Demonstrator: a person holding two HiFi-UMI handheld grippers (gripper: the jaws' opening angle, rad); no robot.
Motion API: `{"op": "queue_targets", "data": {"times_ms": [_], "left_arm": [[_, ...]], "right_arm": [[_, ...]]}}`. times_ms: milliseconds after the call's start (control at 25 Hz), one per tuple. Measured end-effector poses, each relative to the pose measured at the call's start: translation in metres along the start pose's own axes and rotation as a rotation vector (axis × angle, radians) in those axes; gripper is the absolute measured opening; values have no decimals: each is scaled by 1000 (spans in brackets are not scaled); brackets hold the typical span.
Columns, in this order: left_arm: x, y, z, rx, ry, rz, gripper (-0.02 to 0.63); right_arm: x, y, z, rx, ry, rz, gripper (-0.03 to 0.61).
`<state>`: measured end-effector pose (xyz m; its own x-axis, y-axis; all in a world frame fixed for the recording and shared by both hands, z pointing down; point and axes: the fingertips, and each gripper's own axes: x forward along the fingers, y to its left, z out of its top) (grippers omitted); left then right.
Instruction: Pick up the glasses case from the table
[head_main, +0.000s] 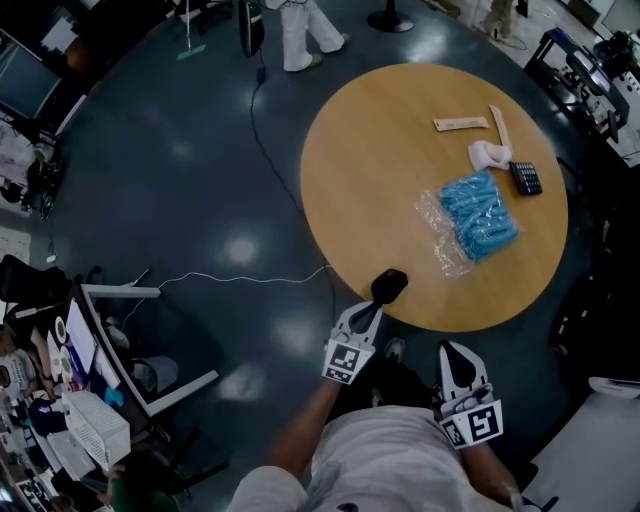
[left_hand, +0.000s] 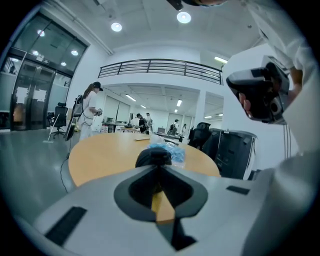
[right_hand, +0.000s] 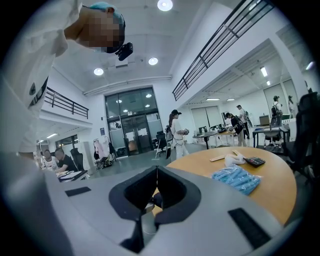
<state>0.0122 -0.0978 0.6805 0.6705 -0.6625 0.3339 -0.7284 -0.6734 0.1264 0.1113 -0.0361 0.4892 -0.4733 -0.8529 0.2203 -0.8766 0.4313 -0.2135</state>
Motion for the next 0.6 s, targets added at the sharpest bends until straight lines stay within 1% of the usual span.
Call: {"op": "queue_targets", "data": {"times_ms": [160, 280, 360, 440, 600], "left_arm": [[-3, -5, 16, -43, -38, -7, 26], [-11, -6, 27, -82, -70, 13, 26], [-19, -8, 38, -87, -93, 28, 26], [-30, -12, 59, -90, -121, 39, 26], [-61, -15, 116, -94, -194, 82, 26]], "right_arm": [[-2, -4, 2, 1, -11, -7, 17], [-3, -7, 6, 2, -28, -14, 16], [-4, -9, 10, 1, -42, -16, 17], [-7, -11, 16, -2, -58, -17, 16], [-8, -13, 31, -11, -101, -16, 17]]}}
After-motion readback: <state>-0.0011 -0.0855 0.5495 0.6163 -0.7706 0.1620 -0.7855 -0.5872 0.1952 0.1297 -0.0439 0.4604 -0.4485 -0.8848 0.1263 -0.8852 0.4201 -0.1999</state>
